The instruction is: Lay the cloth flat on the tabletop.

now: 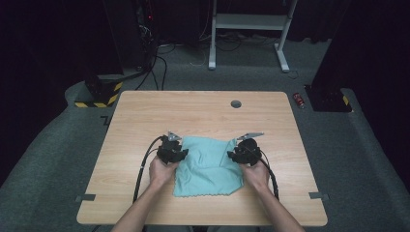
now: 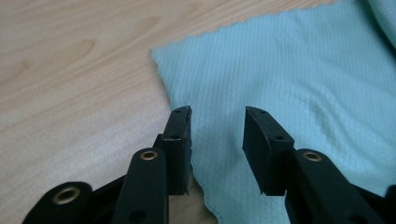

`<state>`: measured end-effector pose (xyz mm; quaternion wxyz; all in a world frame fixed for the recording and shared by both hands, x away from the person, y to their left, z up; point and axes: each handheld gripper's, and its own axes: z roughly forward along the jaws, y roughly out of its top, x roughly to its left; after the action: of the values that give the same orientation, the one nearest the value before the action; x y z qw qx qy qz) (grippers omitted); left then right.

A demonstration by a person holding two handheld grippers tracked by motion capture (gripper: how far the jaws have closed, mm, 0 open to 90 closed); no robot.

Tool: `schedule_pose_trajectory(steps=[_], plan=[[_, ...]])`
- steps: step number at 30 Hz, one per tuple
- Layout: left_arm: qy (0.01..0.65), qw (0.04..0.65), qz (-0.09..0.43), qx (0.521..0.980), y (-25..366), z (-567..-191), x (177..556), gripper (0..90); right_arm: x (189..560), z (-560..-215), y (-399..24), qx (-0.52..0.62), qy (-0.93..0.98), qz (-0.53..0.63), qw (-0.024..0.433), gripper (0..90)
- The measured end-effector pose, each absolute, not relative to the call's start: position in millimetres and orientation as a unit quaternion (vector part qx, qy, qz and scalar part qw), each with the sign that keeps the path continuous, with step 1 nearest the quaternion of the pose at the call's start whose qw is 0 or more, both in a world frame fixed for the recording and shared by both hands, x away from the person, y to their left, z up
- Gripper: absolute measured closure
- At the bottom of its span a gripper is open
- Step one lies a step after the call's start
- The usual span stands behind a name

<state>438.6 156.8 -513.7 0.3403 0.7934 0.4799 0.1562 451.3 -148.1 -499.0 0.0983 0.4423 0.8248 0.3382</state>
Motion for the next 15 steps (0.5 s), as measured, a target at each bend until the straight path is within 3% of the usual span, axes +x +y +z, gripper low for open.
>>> schedule_pose_trajectory(steps=[5, 15], plan=[[0.48, 0.341, 0.162, 0.792, 157.7, -514.7, 435.7, 58.8, 449.2, -498.5, -145.5, 0.423, 0.835, 0.341, 0.089, 90.0], [0.472, 0.332, 0.186, 0.795, 158.2, -515.9, 434.0, 68.0, 425.5, -479.2, -166.2, 0.416, 0.833, 0.343, 0.124, 90.0]])
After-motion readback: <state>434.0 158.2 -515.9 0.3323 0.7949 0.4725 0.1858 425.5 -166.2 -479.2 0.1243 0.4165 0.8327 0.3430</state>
